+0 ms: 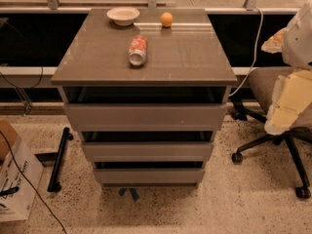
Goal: Open middle drawer
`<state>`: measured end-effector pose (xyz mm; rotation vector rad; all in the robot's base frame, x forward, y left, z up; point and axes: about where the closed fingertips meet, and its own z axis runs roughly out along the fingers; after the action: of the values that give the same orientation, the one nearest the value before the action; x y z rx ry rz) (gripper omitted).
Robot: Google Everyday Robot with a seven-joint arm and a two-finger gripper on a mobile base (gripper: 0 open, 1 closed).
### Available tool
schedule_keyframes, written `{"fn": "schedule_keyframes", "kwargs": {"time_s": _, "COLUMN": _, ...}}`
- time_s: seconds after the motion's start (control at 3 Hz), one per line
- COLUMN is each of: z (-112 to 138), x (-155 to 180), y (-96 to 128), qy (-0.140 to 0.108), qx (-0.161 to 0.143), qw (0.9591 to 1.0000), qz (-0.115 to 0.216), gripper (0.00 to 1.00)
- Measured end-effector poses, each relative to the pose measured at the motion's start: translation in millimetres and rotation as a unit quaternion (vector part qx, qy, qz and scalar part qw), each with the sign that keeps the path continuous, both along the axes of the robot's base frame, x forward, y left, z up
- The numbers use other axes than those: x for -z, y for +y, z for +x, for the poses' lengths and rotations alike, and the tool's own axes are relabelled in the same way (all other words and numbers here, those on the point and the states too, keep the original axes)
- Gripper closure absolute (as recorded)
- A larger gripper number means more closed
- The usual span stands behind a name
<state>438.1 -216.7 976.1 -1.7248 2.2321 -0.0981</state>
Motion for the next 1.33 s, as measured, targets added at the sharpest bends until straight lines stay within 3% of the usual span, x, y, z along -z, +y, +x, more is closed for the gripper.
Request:
{"fn": "schedule_keyframes", "kwargs": {"time_s": 0.67, "z": 7, "x": 10, "y": 6, "qy": -0.008, "qx": -0.002, "qw": 1.0, "qz": 0.004, "gripper": 0.0}}
{"fn": "schedule_keyframes", "kwargs": {"time_s": 1.33, "z": 29, "x": 50, "y": 18, "qy": -0.03, "qx": 0.006, "qw": 0.9995, "qz": 0.01, "gripper": 0.0}}
